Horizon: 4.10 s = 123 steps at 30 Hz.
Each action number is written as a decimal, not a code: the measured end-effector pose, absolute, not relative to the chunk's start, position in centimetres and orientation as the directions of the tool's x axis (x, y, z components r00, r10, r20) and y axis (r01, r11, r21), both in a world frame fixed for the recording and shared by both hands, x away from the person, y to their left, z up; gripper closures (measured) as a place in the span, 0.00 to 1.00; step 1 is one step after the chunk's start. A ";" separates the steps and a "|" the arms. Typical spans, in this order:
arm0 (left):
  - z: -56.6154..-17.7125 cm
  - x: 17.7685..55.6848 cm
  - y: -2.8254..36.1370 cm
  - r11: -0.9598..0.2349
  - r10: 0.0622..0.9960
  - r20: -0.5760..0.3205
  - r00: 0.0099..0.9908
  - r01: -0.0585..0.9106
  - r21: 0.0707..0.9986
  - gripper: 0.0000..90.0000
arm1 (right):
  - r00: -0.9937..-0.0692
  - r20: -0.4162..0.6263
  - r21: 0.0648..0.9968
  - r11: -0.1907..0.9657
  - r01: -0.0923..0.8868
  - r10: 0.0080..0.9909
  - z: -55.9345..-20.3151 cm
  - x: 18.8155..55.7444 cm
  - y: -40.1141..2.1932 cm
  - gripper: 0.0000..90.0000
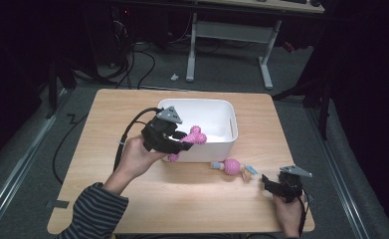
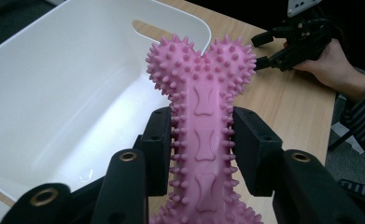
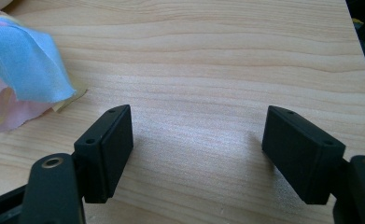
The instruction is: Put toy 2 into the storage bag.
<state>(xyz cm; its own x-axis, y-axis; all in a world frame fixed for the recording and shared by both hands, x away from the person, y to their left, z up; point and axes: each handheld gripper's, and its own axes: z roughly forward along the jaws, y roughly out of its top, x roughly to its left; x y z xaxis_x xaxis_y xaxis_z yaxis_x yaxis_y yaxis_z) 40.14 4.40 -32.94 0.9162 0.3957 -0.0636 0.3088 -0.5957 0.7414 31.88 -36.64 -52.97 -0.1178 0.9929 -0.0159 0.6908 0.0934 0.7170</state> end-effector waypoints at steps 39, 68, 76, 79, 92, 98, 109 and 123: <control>-35.5 46.5 2.8 -0.558 0.511 -0.039 0.859 0.366 0.744 0.66 | -0.120 -0.012 0.719 0.092 0.689 0.993 -53.0 31.9 -36.7 0.28; -38.2 47.8 0.7 -0.604 0.542 0.012 0.840 0.380 0.701 0.65 | -0.122 -0.010 0.720 0.091 0.688 0.993 -53.0 31.9 -36.7 0.28; -38.9 47.9 0.5 -0.602 0.554 -0.004 0.833 0.403 0.689 0.65 | -0.122 -0.009 0.719 0.092 0.688 0.992 -53.0 31.9 -36.7 0.28; -39.0 48.0 0.5 -0.608 0.554 -0.006 0.832 0.410 0.680 0.65 | -0.123 -0.010 0.720 0.092 0.688 0.992 -53.0 31.9 -36.7 0.28; -39.6 48.2 0.2 -0.619 0.561 -0.009 0.828 0.426 0.660 0.64 | -0.123 -0.010 0.719 0.093 0.688 0.992 -53.0 31.9 -36.7 0.28; -39.1 48.1 0.6 -0.590 0.560 -0.037 0.827 0.430 0.684 0.61 | -0.122 -0.013 0.717 0.094 0.690 0.992 -53.0 31.9 -36.6 0.28; -37.8 46.9 2.1 -0.544 0.563 -0.042 0.825 0.408 0.733 0.45 | -0.126 -0.017 0.718 0.100 0.689 0.992 -53.0 31.9 -36.7 0.28; -36.5 44.9 6.3 -0.462 0.623 -0.029 0.782 0.397 0.793 0.36 | -0.125 -0.017 0.718 0.100 0.689 0.992 -53.0 31.9 -36.7 0.28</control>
<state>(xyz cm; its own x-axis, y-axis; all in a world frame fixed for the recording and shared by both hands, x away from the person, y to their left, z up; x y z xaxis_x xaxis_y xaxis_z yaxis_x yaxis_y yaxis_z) 44.92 6.30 -36.53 0.7820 0.6226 -0.0288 0.3969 -0.4619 0.7932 31.89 -36.66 -52.98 -0.1254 0.9920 -0.0172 0.6888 0.0995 0.7181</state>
